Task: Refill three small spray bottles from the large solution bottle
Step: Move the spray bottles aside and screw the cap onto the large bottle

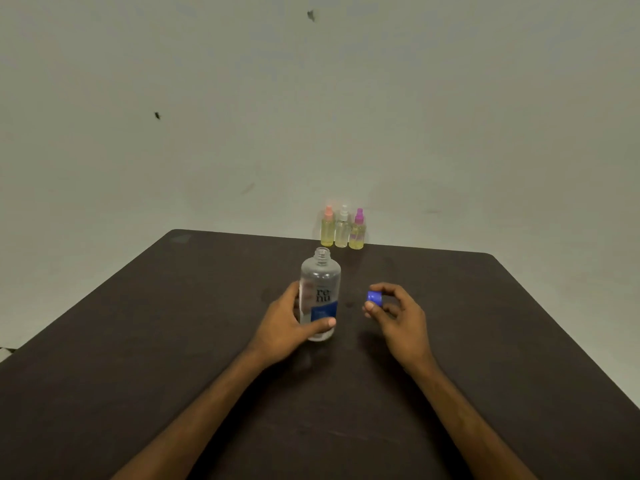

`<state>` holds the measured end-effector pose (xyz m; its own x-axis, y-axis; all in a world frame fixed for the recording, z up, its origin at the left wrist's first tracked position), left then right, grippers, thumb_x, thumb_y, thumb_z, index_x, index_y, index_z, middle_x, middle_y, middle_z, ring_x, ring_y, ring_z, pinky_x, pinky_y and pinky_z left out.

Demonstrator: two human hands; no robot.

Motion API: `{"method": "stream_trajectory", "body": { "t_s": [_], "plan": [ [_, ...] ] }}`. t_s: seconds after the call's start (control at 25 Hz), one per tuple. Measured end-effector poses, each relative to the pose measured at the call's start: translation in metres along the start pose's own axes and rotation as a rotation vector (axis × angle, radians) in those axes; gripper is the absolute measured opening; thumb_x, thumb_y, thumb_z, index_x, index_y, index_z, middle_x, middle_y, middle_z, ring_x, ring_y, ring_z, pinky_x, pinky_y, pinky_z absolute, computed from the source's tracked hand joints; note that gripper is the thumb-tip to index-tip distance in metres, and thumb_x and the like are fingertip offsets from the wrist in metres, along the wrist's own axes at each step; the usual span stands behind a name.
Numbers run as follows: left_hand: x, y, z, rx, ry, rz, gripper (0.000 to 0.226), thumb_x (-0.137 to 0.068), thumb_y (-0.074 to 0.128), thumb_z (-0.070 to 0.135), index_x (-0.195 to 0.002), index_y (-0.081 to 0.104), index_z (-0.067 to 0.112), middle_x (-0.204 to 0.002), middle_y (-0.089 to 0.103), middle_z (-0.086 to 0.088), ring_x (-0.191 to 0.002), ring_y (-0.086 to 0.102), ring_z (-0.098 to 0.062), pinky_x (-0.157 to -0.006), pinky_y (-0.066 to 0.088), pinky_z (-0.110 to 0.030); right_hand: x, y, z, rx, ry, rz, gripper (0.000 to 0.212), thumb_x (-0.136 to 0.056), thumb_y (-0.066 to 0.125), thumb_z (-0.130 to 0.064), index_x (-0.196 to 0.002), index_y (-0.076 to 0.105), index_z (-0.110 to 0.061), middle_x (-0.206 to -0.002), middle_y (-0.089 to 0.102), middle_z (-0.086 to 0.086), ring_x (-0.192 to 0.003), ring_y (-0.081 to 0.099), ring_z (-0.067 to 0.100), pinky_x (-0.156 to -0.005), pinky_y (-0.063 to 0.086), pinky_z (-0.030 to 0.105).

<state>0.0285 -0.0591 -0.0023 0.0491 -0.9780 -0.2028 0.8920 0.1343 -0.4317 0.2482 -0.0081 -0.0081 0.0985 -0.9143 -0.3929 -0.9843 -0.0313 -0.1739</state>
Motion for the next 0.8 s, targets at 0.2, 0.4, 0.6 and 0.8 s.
{"method": "stream_trajectory", "body": {
  "t_s": [0.2,0.4,0.6,0.8],
  "plan": [
    [0.021,0.008,-0.002,-0.012,0.121,-0.018,0.074,-0.076,0.084,0.040,-0.136,0.040,0.045,-0.124,0.061,0.025,-0.115,0.058,0.011,-0.090,0.049,-0.010,0.004,0.012,-0.021,-0.078,-0.060,0.113,0.025,-0.084,0.075,-0.014,-0.106,0.065,-0.019,-0.103,0.070,-0.004,-0.095,0.066,0.007,-0.080,0.058,0.028],
    [0.020,0.008,0.000,-0.051,0.151,-0.024,0.072,-0.078,0.082,0.043,-0.132,0.036,0.051,-0.124,0.059,0.028,-0.116,0.056,0.012,-0.094,0.050,-0.012,-0.006,0.023,-0.072,-0.296,-0.251,0.013,0.031,-0.092,0.065,-0.007,-0.122,0.060,-0.007,-0.118,0.068,0.006,-0.112,0.066,0.021,-0.092,0.055,0.031],
    [0.018,0.008,-0.004,-0.042,0.170,-0.033,0.078,-0.078,0.080,0.046,-0.143,0.037,0.039,-0.132,0.059,0.021,-0.120,0.057,0.006,-0.099,0.052,-0.023,-0.017,0.045,-0.097,-0.249,-0.304,-0.143,0.020,-0.091,0.066,-0.004,-0.110,0.064,-0.002,-0.110,0.073,0.005,-0.107,0.068,0.021,-0.092,0.055,0.034],
    [0.017,0.008,-0.004,-0.058,0.167,-0.045,0.079,-0.079,0.078,0.049,-0.145,0.035,0.038,-0.136,0.057,0.018,-0.122,0.056,0.003,-0.102,0.053,-0.031,-0.025,0.034,-0.097,-0.116,-0.216,-0.304,0.022,-0.086,0.073,-0.009,-0.106,0.063,-0.005,-0.109,0.074,0.005,-0.107,0.068,0.018,-0.093,0.056,0.040]
  ]
}}
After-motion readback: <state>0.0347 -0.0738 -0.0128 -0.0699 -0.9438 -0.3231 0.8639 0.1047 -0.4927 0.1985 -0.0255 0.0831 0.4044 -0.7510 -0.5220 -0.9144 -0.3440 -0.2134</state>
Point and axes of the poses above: each hand's wrist, its own x-axis away from the middle knuckle, its own y-axis out of the palm, z = x × y, the point moved 1 cm from there along -x, towards the middle knuckle
